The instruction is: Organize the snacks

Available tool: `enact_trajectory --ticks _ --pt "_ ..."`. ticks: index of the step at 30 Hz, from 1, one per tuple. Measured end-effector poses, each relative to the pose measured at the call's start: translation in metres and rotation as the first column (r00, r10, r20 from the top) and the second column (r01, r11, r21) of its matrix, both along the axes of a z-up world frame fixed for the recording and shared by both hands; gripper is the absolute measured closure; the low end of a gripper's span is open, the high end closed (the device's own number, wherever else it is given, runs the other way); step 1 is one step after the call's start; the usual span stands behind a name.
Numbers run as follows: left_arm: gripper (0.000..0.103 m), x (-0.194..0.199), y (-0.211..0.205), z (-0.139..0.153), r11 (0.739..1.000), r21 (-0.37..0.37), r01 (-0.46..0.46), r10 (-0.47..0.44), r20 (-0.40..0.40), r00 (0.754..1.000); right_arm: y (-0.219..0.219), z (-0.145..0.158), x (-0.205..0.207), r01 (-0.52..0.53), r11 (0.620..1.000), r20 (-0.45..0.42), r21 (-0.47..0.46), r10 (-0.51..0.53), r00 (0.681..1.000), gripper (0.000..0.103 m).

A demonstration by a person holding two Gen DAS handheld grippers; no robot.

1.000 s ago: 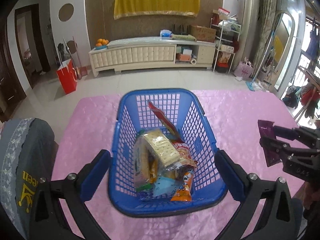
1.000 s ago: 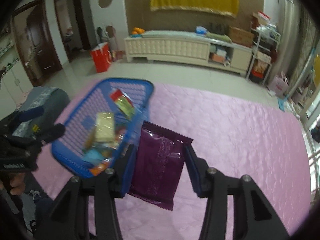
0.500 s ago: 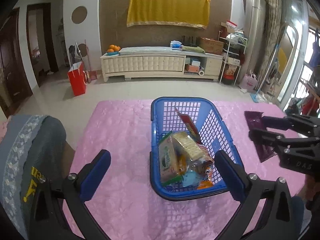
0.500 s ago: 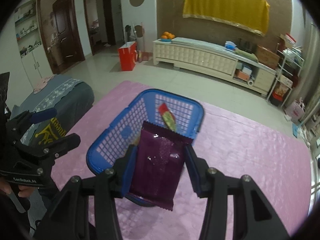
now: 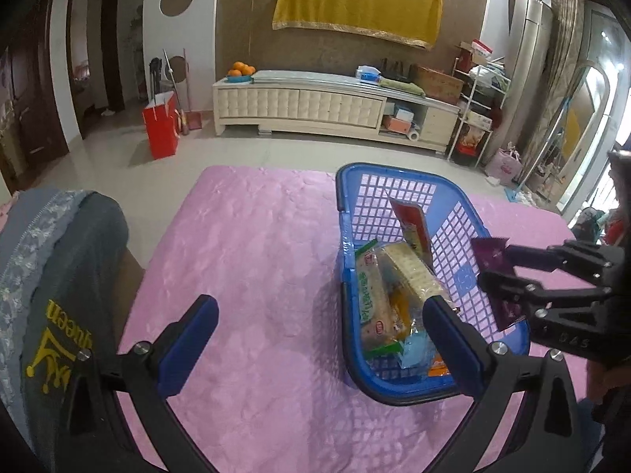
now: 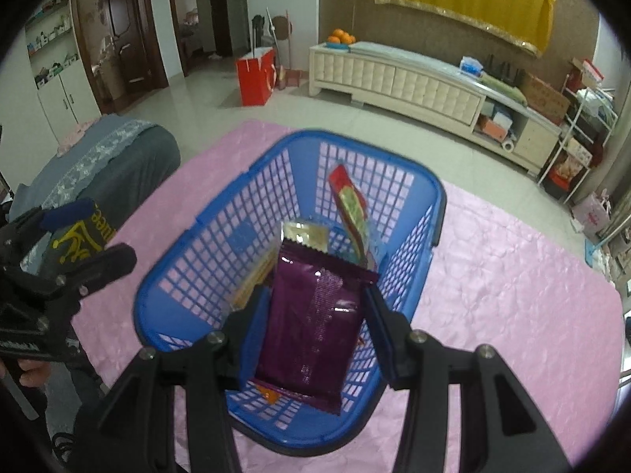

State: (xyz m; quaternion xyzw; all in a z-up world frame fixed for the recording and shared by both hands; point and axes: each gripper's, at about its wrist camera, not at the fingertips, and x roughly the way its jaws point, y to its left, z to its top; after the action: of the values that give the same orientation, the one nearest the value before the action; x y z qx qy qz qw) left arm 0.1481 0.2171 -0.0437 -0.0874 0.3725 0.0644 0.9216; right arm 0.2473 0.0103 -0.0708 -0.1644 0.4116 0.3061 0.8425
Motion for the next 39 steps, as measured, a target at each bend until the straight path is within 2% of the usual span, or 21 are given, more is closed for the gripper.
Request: enact_trajectory --ticks 4,15,17,19,22,30,35,39 --pt "0.0 0.009 -0.003 -0.007 1.0 -0.007 0.006 -0.006 -0.011 1.0 0.001 -0.011 0.0 -0.02 0.999 -0.009 -0.03 0.02 1.0 0.05" --pt "0.0 0.016 -0.013 -0.011 1.0 0.001 0.018 -0.018 -0.024 1.0 -0.002 -0.02 0.0 -0.051 0.998 -0.029 -0.031 0.05 0.998 0.048" --pt "0.0 0.015 -0.014 -0.01 1.0 -0.002 0.011 -0.011 -0.026 1.0 -0.003 -0.021 -0.001 -0.06 0.997 -0.027 -0.039 0.059 0.998 0.044" --pt "0.0 0.012 -0.013 -0.008 1.0 -0.013 0.008 -0.009 -0.017 1.0 -0.004 -0.021 -0.003 -0.076 0.997 -0.042 -0.016 0.076 0.996 0.034" --pt "0.0 0.005 -0.015 -0.003 1.0 -0.012 -0.003 0.003 -0.003 1.0 -0.01 -0.012 -0.012 -0.073 0.997 -0.009 0.015 0.073 0.997 0.022" --pt "0.0 -0.037 -0.036 0.019 0.998 -0.019 -0.064 0.066 0.086 0.994 -0.047 0.029 -0.052 0.02 0.998 0.11 0.06 -0.026 0.994 0.021" --pt "0.0 -0.07 -0.055 0.038 0.997 -0.043 -0.065 0.071 0.136 0.988 -0.079 0.058 -0.078 0.088 0.988 0.132 0.128 -0.105 0.986 0.02" --pt "0.0 -0.099 -0.074 0.056 0.998 -0.025 -0.061 0.064 0.173 0.983 -0.102 0.08 -0.108 0.128 0.977 0.179 0.172 -0.159 0.971 0.014"
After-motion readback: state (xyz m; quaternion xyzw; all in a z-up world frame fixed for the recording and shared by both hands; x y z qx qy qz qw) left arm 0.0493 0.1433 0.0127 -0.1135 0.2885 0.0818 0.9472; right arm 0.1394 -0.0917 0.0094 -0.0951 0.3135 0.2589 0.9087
